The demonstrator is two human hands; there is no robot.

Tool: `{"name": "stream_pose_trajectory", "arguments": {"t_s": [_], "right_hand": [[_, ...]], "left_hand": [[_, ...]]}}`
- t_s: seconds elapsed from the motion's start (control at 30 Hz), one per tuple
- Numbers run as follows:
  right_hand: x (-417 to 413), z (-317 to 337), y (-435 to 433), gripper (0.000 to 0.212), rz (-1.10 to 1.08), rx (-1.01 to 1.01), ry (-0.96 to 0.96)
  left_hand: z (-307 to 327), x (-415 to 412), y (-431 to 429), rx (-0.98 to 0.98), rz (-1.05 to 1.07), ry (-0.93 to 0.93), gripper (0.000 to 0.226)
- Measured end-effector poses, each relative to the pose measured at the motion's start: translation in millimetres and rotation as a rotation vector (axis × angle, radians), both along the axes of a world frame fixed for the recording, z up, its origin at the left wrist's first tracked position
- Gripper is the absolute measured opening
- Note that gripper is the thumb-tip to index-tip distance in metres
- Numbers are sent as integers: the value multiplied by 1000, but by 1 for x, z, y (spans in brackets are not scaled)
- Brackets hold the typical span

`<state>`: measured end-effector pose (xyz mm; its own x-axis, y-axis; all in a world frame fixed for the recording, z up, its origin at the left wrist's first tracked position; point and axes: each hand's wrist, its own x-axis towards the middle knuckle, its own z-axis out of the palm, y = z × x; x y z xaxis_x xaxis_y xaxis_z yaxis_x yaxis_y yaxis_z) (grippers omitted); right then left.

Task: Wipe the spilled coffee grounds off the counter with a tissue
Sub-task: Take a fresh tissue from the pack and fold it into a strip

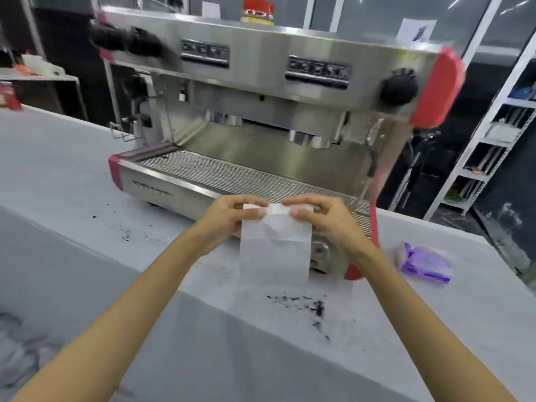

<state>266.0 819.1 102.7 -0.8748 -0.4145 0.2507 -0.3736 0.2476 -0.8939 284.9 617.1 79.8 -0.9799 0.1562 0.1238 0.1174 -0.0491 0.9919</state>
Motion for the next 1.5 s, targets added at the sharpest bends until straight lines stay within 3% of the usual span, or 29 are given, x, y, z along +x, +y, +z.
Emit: {"name": "stream_pose_trajectory", "arguments": {"t_s": [0.13, 0.23, 0.4, 0.67, 0.77, 0.9, 1.1, 1.17, 1.33, 1.43, 1.5], "right_hand": [[-5, -10, -80, 27, -22, 49, 4], [-9, -18, -134, 10, 16, 114, -35], [-25, -37, -218, 7, 95, 200, -65], [-68, -40, -332, 18, 221, -95, -297], [-89, -37, -370, 11, 250, -139, -359], [-111, -28, -414, 7, 242, -104, -349], [-137, -22, -468, 16, 132, 13, -244], [-143, -21, -482, 11, 86, 55, -207], [-151, -30, -519, 6, -79, 136, -118], [-147, -30, -540, 9, -131, 125, -108], [-143, -26, -549, 8, -126, 22, -151]], "left_hand": [[-6, 9, -78, -48, 56, 3, 20], [-15, 12, -133, -115, 121, -28, 30], [-29, 9, -208, -128, 144, -37, 8], [-34, -29, -318, 90, 49, -124, 19], [-24, -50, -360, 117, 24, -154, 20], [-13, -75, -412, 33, -33, -135, 22], [-6, -110, -469, -255, 10, 28, 25], [-6, -124, -487, -362, 42, 40, 26], [-8, -157, -523, -551, 14, 98, 8], [-3, -172, -544, -567, -112, 107, 11], [3, -178, -555, -424, -219, 79, 11]]}}
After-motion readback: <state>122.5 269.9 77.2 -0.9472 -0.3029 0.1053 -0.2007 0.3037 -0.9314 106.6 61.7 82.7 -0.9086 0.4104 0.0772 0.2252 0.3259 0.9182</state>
